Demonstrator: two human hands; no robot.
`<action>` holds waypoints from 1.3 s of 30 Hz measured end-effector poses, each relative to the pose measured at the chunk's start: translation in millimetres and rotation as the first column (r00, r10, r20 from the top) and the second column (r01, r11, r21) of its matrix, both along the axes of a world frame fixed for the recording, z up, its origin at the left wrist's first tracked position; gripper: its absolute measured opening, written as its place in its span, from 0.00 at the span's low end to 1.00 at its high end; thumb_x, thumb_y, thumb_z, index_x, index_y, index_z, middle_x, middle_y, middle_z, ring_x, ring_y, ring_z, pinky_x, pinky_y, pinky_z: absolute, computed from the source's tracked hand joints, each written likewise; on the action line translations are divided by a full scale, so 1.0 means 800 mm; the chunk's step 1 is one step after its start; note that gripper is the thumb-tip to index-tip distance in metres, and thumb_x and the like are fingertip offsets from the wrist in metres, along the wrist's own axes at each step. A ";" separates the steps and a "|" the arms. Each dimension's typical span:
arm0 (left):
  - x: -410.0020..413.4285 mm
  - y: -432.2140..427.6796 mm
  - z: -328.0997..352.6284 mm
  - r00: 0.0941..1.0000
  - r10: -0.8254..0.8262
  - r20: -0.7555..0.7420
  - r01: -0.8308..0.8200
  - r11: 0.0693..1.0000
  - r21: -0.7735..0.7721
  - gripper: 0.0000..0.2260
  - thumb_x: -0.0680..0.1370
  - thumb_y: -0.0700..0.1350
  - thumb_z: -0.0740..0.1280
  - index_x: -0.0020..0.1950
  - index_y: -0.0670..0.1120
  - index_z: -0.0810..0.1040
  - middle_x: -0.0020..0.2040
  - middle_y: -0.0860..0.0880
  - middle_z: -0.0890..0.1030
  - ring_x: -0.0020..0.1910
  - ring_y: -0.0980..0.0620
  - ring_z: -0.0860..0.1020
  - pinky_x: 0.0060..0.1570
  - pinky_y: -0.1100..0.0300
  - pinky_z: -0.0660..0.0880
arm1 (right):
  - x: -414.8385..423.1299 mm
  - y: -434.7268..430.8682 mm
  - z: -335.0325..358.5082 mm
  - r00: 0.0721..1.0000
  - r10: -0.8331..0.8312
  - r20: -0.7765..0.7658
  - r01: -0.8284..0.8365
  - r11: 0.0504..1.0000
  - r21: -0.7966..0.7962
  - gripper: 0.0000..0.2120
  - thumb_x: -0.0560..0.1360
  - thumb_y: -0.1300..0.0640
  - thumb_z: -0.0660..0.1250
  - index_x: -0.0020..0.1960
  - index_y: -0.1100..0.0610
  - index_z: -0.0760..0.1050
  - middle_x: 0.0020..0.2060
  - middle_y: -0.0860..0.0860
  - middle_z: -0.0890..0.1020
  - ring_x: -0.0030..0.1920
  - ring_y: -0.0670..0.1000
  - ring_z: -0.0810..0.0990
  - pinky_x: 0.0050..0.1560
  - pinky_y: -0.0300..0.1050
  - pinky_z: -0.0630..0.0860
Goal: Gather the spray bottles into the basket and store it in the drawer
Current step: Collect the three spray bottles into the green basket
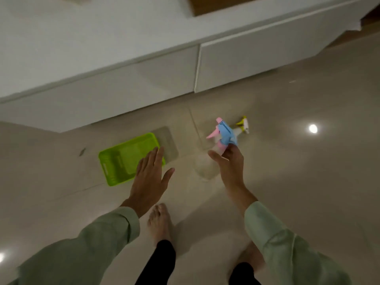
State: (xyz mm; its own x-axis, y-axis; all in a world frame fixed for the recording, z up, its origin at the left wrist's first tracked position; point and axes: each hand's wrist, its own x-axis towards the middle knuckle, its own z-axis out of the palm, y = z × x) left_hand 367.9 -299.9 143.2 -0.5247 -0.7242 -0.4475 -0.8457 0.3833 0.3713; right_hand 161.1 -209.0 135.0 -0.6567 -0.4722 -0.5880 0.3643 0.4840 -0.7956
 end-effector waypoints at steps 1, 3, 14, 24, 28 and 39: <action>0.017 -0.011 0.000 1.000 0.020 -0.002 -0.020 1.000 0.005 0.32 0.82 0.58 0.56 0.81 0.46 0.51 0.81 0.45 0.57 0.80 0.45 0.55 0.77 0.45 0.56 | 0.017 -0.018 -0.001 0.999 0.018 -0.032 -0.017 1.000 0.017 0.18 0.69 0.61 0.79 0.56 0.59 0.79 0.47 0.53 0.85 0.46 0.50 0.83 0.47 0.40 0.77; 0.054 -0.036 -0.004 0.998 0.061 -0.006 -0.061 0.998 0.002 0.32 0.82 0.58 0.57 0.81 0.46 0.51 0.81 0.44 0.58 0.80 0.44 0.56 0.77 0.45 0.56 | 0.056 -0.059 -0.008 0.992 0.064 -0.105 -0.061 0.998 0.033 0.21 0.67 0.58 0.81 0.56 0.57 0.79 0.46 0.52 0.84 0.45 0.49 0.82 0.46 0.37 0.77; 0.140 -0.109 -0.079 0.970 0.242 0.027 -0.243 0.970 0.023 0.33 0.81 0.58 0.58 0.80 0.44 0.53 0.80 0.43 0.60 0.79 0.42 0.59 0.76 0.44 0.58 | 0.196 -0.184 -0.116 0.948 0.234 -0.215 -0.224 0.972 0.070 0.11 0.68 0.63 0.78 0.48 0.58 0.79 0.39 0.52 0.83 0.41 0.52 0.81 0.45 0.45 0.77; 0.146 -0.135 -0.169 0.951 0.309 0.009 -0.309 0.951 -0.004 0.33 0.81 0.57 0.58 0.80 0.43 0.52 0.80 0.41 0.60 0.78 0.41 0.60 0.76 0.46 0.58 | 0.246 -0.189 -0.236 0.788 0.426 -0.445 -0.411 0.902 0.135 0.11 0.71 0.63 0.75 0.53 0.58 0.80 0.46 0.52 0.84 0.49 0.57 0.80 0.50 0.55 0.78; 0.151 -0.137 -0.182 0.950 0.313 0.019 -0.313 0.950 -0.006 0.32 0.81 0.57 0.58 0.80 0.43 0.52 0.79 0.42 0.61 0.78 0.42 0.60 0.76 0.45 0.59 | 0.256 -0.186 -0.256 0.724 0.470 -0.506 -0.464 0.873 0.147 0.11 0.72 0.63 0.74 0.54 0.59 0.80 0.48 0.53 0.84 0.51 0.55 0.78 0.51 0.55 0.78; 0.140 -0.137 -0.130 0.948 0.316 -0.029 -0.317 0.947 -0.044 0.28 0.83 0.52 0.56 0.80 0.43 0.53 0.80 0.42 0.60 0.79 0.43 0.59 0.77 0.46 0.58 | 0.209 -0.157 -0.210 0.658 0.637 -0.400 -0.654 0.748 0.116 0.34 0.69 0.59 0.76 0.72 0.54 0.68 0.65 0.52 0.74 0.64 0.55 0.73 0.59 0.50 0.75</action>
